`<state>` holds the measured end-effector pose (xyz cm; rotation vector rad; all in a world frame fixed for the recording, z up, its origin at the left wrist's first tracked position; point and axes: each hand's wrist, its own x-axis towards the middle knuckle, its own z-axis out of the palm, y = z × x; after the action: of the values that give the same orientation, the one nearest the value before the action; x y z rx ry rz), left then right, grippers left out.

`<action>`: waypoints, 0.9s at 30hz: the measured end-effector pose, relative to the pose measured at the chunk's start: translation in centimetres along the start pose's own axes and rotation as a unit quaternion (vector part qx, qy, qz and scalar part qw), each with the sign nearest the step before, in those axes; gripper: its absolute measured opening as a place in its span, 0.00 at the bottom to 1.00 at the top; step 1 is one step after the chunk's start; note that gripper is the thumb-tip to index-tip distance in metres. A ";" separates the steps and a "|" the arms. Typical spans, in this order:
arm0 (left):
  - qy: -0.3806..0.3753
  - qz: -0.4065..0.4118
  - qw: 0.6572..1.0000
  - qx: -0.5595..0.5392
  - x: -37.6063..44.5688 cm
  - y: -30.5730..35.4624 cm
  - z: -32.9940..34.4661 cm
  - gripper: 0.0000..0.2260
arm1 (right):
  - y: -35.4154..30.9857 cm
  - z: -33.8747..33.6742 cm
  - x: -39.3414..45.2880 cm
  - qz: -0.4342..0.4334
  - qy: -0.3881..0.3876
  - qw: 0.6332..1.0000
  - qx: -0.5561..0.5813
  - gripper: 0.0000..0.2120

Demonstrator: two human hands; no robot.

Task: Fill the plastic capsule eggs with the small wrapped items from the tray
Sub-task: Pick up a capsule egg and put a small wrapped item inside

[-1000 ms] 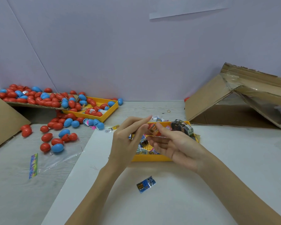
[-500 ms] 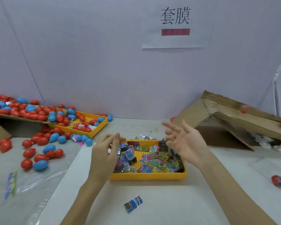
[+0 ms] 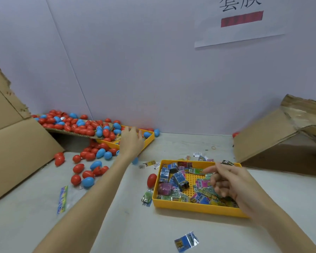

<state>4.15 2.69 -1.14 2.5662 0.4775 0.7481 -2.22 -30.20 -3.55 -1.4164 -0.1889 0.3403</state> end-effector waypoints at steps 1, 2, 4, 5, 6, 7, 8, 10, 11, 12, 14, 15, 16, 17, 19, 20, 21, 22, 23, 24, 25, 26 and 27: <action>-0.035 0.013 0.999 0.030 1.5 -0.3 0.1 0.13 | 0.1 0.1 0.1 -0.002 -0.002 1.000 -0.005 0.19; -0.074 0.021 0.995 0.061 2.8 -0.6 0.2 0.13 | 0.2 0.1 0.2 -0.004 -0.005 1.000 -0.007 0.19; -0.150 0.012 0.981 0.122 4.6 -1.1 0.6 0.14 | 0.2 0.0 0.3 -0.007 -0.014 1.000 -0.005 0.18; -0.183 0.000 0.973 0.138 5.0 -1.3 0.8 0.15 | 0.3 0.0 0.3 -0.007 -0.017 1.000 -0.004 0.18; -0.206 -0.007 0.968 0.145 5.3 -1.6 1.1 0.17 | 0.3 0.0 0.4 -0.008 -0.018 1.000 -0.004 0.18; -0.212 -0.007 0.966 0.150 5.5 -1.8 1.5 0.18 | 0.4 -0.1 0.5 -0.007 -0.019 1.000 -0.006 0.18; -0.197 -0.002 0.967 0.160 5.6 -2.0 1.9 0.17 | 0.4 -0.1 0.6 -0.007 -0.022 1.000 -0.009 0.18; -0.136 0.018 0.972 0.192 5.7 -2.4 2.6 0.15 | 0.5 -0.1 0.6 -0.008 -0.028 0.999 -0.018 0.18; -0.113 0.030 0.972 0.202 5.7 -2.6 2.8 0.13 | 0.4 -0.1 0.6 -0.008 -0.028 0.999 -0.023 0.19; -0.101 0.041 0.973 0.205 5.6 -2.7 2.9 0.12 | 0.4 -0.1 0.5 -0.007 -0.028 0.999 -0.026 0.19; -0.095 0.064 0.971 0.209 5.2 -3.1 2.9 0.11 | 0.4 0.0 0.4 -0.009 -0.022 0.999 -0.029 0.18; -0.091 0.075 0.970 0.210 5.0 -3.2 2.8 0.11 | 0.4 0.0 0.3 -0.009 -0.017 0.999 -0.033 0.18; -0.083 0.084 0.971 0.209 4.6 -3.4 2.6 0.10 | 0.3 0.1 0.2 -0.011 -0.013 0.999 -0.038 0.18; -0.068 0.091 0.973 0.201 4.3 -3.5 2.3 0.10 | 0.2 0.2 0.0 -0.015 -0.009 0.999 -0.045 0.18; -0.028 0.100 0.982 0.155 3.5 -3.1 1.6 0.11 | 0.0 0.4 -0.3 -0.027 -0.001 0.998 -0.055 0.18; -0.004 0.098 0.990 0.102 3.0 -2.6 1.1 0.11 | 0.0 0.4 -0.5 -0.033 0.005 0.998 -0.055 0.17; 0.021 0.089 0.995 0.026 2.3 -1.8 0.5 0.11 | 0.0 0.4 -0.6 -0.040 0.011 0.998 -0.054 0.17; 0.044 0.072 0.995 -0.061 1.4 -1.0 -0.1 0.11 | -0.1 0.4 -0.7 -0.048 0.016 0.997 -0.057 0.16; 0.059 0.050 0.986 -0.144 0.4 0.0 -0.6 0.11 | -0.1 0.4 -0.8 -0.058 0.022 0.996 -0.067 0.15; 0.065 0.024 0.974 -0.218 -0.9 0.9 -1.1 0.11 | 0.0 0.4 -0.9 -0.072 0.028 0.993 -0.090 0.14; 0.060 -0.002 0.957 -0.285 -2.4 1.8 -1.5 0.11 | 0.1 0.5 -1.0 -0.089 0.037 0.987 -0.132 0.14; 0.050 -0.026 0.935 -0.350 -4.1 2.7 -1.8 0.11 | 0.2 0.7 -1.0 -0.107 0.048 0.975 -0.187 0.13; 0.035 -0.051 0.908 -0.414 -5.8 3.5 -2.0 0.12 | 0.4 0.9 -1.1 -0.124 0.059 0.959 -0.248 0.12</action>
<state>-0.95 -2.17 -0.37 1.7131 0.2310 0.7879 -3.61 -29.71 -3.74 -1.8779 -0.3689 -0.0074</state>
